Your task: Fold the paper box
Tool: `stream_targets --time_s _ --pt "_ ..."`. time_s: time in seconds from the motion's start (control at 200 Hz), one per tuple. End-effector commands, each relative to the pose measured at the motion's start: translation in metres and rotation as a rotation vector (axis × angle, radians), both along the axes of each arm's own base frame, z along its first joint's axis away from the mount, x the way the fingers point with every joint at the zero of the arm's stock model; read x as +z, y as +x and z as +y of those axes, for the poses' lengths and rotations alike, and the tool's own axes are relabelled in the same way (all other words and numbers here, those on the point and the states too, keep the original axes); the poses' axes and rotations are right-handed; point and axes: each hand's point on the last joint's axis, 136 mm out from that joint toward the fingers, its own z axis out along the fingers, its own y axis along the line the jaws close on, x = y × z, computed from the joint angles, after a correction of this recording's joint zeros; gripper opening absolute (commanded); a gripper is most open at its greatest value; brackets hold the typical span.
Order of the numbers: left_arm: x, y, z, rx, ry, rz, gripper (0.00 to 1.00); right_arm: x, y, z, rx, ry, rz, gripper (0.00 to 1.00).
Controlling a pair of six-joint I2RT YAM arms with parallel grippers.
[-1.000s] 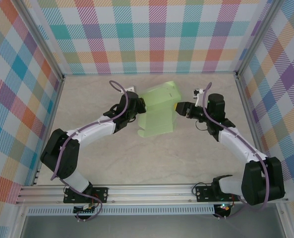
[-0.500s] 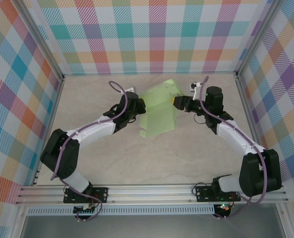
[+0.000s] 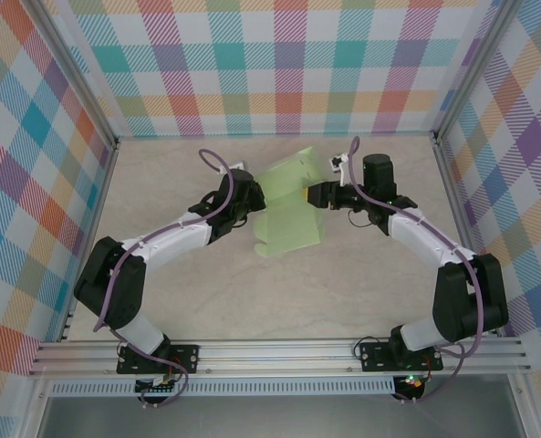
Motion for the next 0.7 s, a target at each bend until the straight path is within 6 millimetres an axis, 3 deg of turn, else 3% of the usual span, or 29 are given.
stream_targets --time_s 0.0,0.145,0.41,0.54,0.695 --pt "0.018 0.002 -0.014 -0.054 -0.027 -0.035 0.0 -0.004 -0.01 0.011 0.088 -0.041 -0.03 0.53" --pt "0.017 0.002 -0.01 -0.044 -0.01 -0.035 0.0 0.002 -0.015 0.008 0.095 -0.051 -0.053 0.53" --pt "0.021 0.014 0.018 -0.024 0.098 -0.063 0.0 0.02 -0.042 -0.012 0.067 -0.095 -0.159 0.54" --pt "0.022 0.019 0.026 -0.036 0.121 -0.06 0.0 0.036 -0.055 -0.02 0.068 -0.067 -0.22 0.54" --pt "0.02 0.019 0.03 -0.052 0.135 -0.053 0.0 0.063 -0.055 -0.038 -0.001 -0.047 -0.295 0.52"
